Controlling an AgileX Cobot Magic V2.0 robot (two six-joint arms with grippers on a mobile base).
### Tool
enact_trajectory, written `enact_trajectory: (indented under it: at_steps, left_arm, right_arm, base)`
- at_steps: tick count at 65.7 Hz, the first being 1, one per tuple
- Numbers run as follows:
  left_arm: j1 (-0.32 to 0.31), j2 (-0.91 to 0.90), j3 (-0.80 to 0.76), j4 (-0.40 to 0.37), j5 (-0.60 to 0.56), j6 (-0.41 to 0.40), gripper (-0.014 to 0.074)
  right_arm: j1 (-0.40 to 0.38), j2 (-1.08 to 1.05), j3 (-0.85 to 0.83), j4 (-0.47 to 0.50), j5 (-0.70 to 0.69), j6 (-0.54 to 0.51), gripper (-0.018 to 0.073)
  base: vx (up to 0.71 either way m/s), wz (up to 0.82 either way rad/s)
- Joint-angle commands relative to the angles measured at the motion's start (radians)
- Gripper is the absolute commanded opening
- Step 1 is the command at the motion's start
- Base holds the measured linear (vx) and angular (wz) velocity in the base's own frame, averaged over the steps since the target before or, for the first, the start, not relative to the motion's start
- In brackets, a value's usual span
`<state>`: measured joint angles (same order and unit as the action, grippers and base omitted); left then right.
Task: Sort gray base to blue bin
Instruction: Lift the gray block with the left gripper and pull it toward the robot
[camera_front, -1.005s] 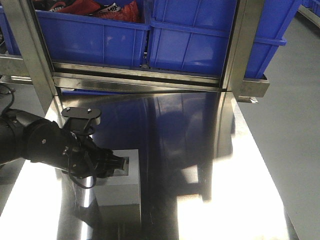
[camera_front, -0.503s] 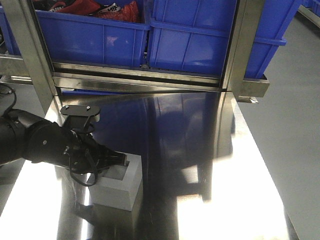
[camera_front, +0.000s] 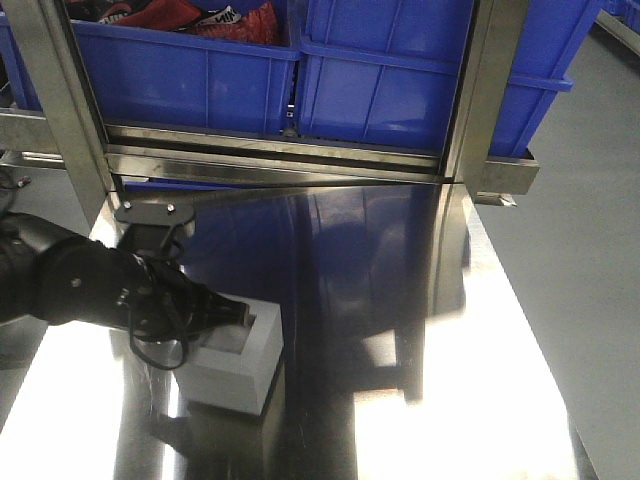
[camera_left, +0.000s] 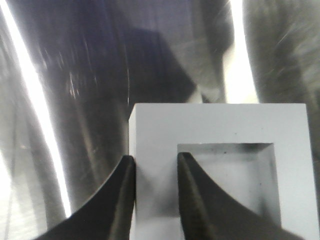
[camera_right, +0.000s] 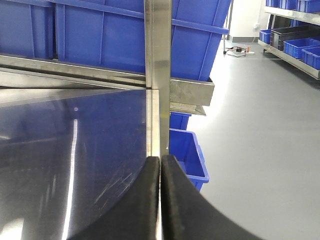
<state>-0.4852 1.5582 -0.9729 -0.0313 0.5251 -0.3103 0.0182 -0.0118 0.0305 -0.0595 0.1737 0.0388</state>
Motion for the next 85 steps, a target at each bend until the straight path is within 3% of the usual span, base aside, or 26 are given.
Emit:
enact_trajectory:
  at_steps: [1,17,34,59,85]
  left_arm:
    - [-0.007,-0.118,-0.029,0.016,-0.084,-0.012,-0.0006]
    - [-0.007,-0.343,0.037,0.082,-0.192,-0.012,-0.0006]
    - [-0.007,-0.621,0.245,0.105,-0.376,-0.012,-0.0006]
    - [-0.007,-1.037,0.569,0.106,-0.531,0.027,-0.0006]
    - [-0.007,-1.299,0.703,0.106,-0.576,0.074,-0.0006]
  right_arm:
    - [-0.005,-0.012,0.014,-0.006,-0.074,-0.005,-0.0009]
    - [-0.005,-0.012,0.014,-0.006,-0.074,-0.005,-0.0009]
    - [-0.005,-0.012,0.014,-0.006,-0.074,-0.005,-0.0009]
    - [-0.005,-0.012,0.014,-0.006,-0.074,-0.005,-0.0009]
    - [-0.005,-0.012,0.014,-0.006,-0.074,-0.005,-0.0009]
  base:
    - [0.00,0.00]
    - [0.00,0.00]
    - [0.00,0.00]
    - [0.00,0.00]
    - [0.00,0.00]
